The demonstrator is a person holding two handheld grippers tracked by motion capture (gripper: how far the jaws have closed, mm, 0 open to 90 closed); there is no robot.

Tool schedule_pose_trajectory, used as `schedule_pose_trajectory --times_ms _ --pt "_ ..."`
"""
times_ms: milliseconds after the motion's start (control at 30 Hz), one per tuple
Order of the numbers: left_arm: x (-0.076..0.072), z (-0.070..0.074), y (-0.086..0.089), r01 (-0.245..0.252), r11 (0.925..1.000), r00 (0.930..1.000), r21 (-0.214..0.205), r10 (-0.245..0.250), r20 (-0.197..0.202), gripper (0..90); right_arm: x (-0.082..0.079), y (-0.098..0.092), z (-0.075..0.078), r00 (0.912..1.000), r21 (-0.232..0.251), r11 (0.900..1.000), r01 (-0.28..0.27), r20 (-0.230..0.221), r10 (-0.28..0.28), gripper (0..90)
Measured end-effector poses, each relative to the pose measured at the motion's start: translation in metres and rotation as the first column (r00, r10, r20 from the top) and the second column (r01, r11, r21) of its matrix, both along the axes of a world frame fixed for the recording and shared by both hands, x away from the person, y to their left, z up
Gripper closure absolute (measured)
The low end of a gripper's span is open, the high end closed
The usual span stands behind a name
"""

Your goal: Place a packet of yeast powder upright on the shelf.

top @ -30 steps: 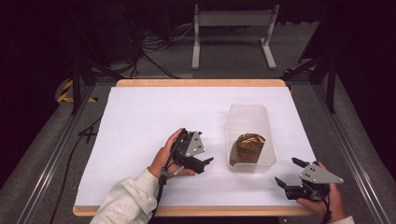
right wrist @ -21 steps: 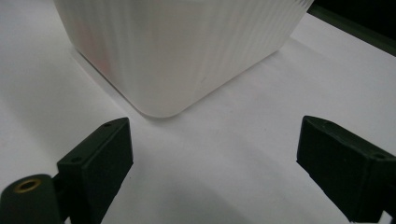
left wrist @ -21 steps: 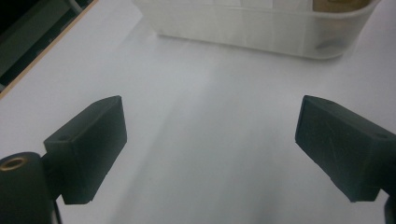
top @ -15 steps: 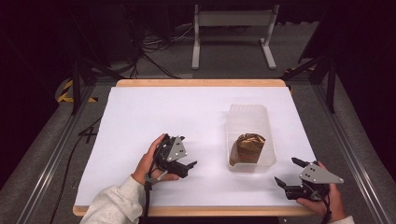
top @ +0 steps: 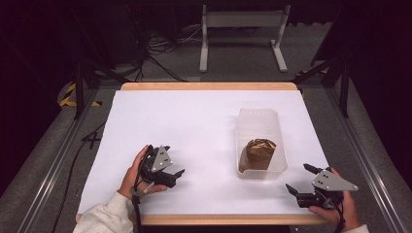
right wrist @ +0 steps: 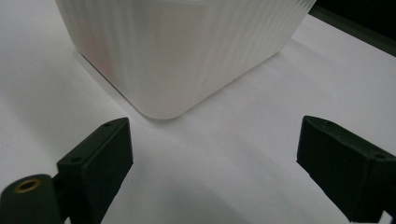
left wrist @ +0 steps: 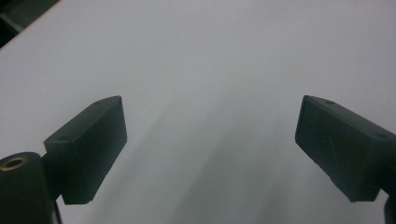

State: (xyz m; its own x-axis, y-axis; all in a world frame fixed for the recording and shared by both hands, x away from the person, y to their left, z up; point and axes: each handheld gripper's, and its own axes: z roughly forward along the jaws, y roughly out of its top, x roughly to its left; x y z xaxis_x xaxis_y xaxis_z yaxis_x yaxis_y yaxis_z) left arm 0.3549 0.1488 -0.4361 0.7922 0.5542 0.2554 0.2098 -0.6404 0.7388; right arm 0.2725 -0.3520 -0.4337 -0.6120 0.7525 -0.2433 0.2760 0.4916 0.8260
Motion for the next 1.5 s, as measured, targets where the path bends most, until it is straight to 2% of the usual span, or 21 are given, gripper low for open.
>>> schedule_pose_trajectory --times_ms 67,167,267,333,367,533,633,733,833,933,1067,1233,1333,1433,1467,1500 --pt "-0.002 -0.003 0.007 -0.015 0.9999 0.9998 -0.006 0.015 -0.011 9.7 0.000 0.000 0.000 1.0000 0.000 1.0000 0.001 0.002 -0.001 11.2" --pt "-0.005 -0.003 0.018 -0.045 0.9990 0.9990 -0.005 0.045 0.002 9.4 0.000 0.001 0.000 1.0000 -0.001 1.0000 -0.003 0.002 0.003 11.2" --pt "-0.010 -0.005 0.029 -0.069 0.9970 0.9976 -0.036 0.069 -0.004 9.3 0.000 0.000 0.000 1.0000 -0.001 1.0000 0.002 0.002 -0.002 11.2" --pt "-0.014 -0.006 0.036 -0.087 0.9960 0.9962 -0.022 0.087 0.006 9.3 0.000 0.000 0.000 1.0000 0.000 1.0000 0.001 0.001 -0.001 11.2" --pt "-0.015 -0.007 0.040 -0.095 0.9951 0.9955 -0.030 0.095 0.002 9.1 0.000 0.000 0.000 1.0000 -0.003 1.0000 -0.001 0.003 0.001 11.2" --pt "-0.021 -0.008 0.057 -0.146 0.9877 0.9892 -0.056 0.147 0.006 9.0 0.000 0.001 0.000 1.0000 -0.004 1.0000 -0.001 0.004 0.001 11.2" --pt "-0.024 -0.008 0.067 -0.165 0.9822 0.9861 -0.090 0.166 0.006 9.0 0.000 0.001 0.001 1.0000 -0.003 1.0000 -0.001 0.006 0.001 11.2" --pt "-0.027 -0.008 0.071 -0.179 0.9794 0.9835 -0.093 0.181 0.006 8.8 0.000 0.001 0.001 1.0000 -0.005 1.0000 0.000 0.009 0.000 11.2" --pt "-0.031 -0.008 0.078 -0.197 0.9734 0.9801 -0.118 0.198 0.005 8.8 0.000 0.001 0.001 0.9999 -0.003 1.0000 0.002 0.015 -0.002 11.2" --pt "-0.033 -0.010 0.087 -0.213 0.9621 0.9769 -0.170 0.213 -0.018 8.8 0.000 0.001 0.002 0.9998 -0.001 1.0000 0.007 0.018 -0.007 11.2" --pt "-0.035 -0.010 0.095 -0.240 0.9513 0.9704 -0.193 0.241 -0.022 8.8 0.001 0.001 0.002 0.9999 0.002 1.0000 0.004 0.016 -0.004 11.1" --pt "-0.038 -0.009 0.102 -0.255 0.9411 0.9662 -0.222 0.257 -0.024 8.6 0.004 0.004 0.002 0.9998 0.000 1.0000 -0.004 0.017 0.004 11.1" --pt "-0.040 -0.009 0.105 -0.262 0.9382 0.9642 -0.226 0.264 -0.022 8.6 0.006 0.005 0.002 0.9999 0.002 1.0000 -0.008 0.014 0.008 11.1" --pt "-0.042 -0.010 0.110 -0.278 0.9265 0.9597 -0.253 0.279 -0.034 8.6 0.007 0.005 0.002 0.9997 0.001 0.9999 -0.015 0.017 0.015 11.1" --pt "-0.042 -0.010 0.110 -0.278 0.9265 0.9597 -0.253 0.279 -0.034 8.6 0.007 0.005 0.002 0.9997 0.001 0.9999 -0.015 0.017 0.015 11.1" --pt "-0.042 -0.010 0.112 -0.283 0.9223 0.9583 -0.263 0.283 -0.041 8.6 0.007 0.006 0.002 0.9998 0.002 0.9999 -0.013 0.014 0.013 11.1"
